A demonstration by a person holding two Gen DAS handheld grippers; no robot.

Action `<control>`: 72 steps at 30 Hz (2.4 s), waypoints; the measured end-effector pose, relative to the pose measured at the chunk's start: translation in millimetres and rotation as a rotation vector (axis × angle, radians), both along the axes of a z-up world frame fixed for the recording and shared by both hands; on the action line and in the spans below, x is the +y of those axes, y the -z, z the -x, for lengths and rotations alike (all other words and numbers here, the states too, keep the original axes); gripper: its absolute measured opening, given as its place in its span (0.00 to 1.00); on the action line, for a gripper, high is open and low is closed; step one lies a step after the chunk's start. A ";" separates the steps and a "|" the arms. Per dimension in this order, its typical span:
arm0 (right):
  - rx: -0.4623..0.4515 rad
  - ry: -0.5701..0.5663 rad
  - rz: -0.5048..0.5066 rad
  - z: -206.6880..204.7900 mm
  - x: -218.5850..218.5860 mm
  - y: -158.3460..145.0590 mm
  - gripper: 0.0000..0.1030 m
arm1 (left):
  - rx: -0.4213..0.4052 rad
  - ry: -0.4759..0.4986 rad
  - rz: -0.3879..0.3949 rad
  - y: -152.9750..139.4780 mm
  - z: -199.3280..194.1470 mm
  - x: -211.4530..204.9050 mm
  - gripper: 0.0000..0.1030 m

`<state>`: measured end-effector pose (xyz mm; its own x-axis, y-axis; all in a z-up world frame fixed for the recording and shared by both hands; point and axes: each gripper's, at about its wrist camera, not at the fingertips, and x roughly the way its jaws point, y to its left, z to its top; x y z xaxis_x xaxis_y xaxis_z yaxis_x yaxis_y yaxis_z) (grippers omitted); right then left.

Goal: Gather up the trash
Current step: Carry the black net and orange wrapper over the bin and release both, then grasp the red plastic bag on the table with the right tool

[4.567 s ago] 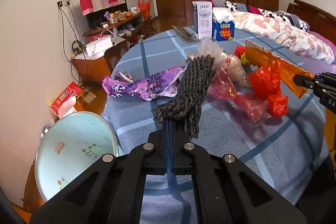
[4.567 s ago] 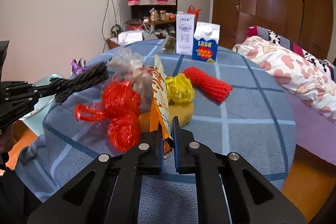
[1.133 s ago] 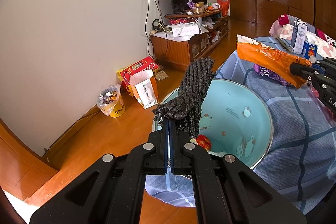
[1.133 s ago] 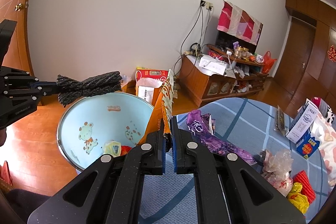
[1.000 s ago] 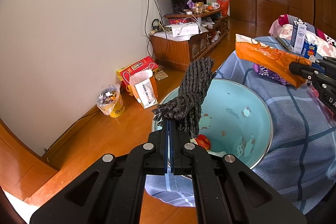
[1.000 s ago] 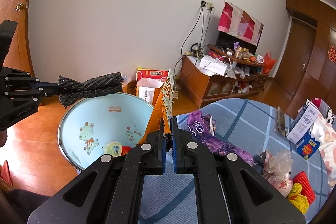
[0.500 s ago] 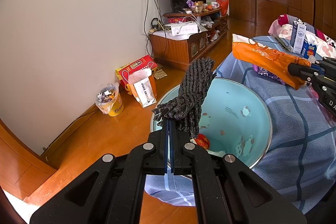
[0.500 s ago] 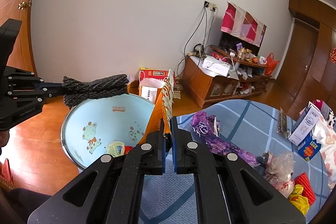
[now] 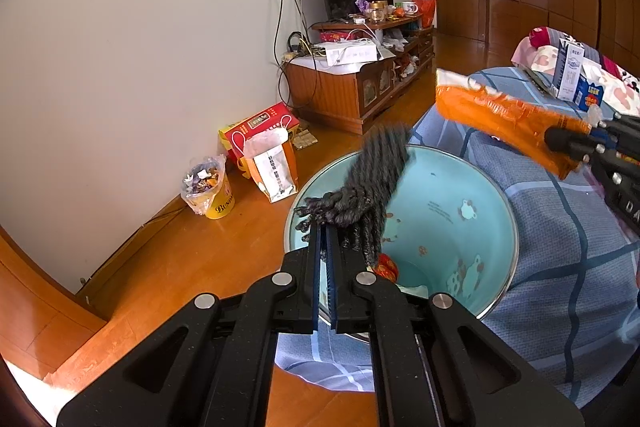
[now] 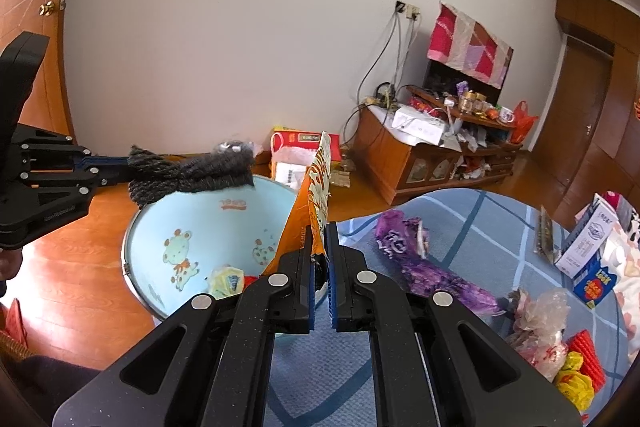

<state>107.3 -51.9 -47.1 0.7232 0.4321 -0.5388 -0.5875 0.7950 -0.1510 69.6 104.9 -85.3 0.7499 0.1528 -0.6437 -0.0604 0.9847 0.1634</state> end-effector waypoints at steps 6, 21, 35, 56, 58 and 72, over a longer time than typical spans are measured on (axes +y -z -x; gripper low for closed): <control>0.033 -0.004 -0.007 -3.6 0.4 7.6 0.40 | -0.009 -0.012 0.011 1.1 2.7 -2.8 0.46; 0.031 0.138 -0.042 18.1 -62.1 -3.9 0.55 | 0.073 0.040 0.027 24.1 -4.1 -29.3 0.76; -0.004 0.514 -0.099 72.0 -220.6 -3.3 0.59 | 0.126 0.139 -0.010 48.0 -4.2 -72.5 0.76; 0.134 0.453 -0.061 67.5 -215.5 38.6 0.11 | 0.047 0.161 0.003 35.2 -20.4 -108.4 0.77; 0.108 0.457 -0.070 70.9 -218.5 28.9 0.10 | 0.040 0.171 0.005 32.1 -22.2 -112.9 0.77; 0.057 0.546 -0.112 39.5 -247.2 4.4 0.10 | -0.019 0.191 0.002 14.3 -72.7 -148.0 0.77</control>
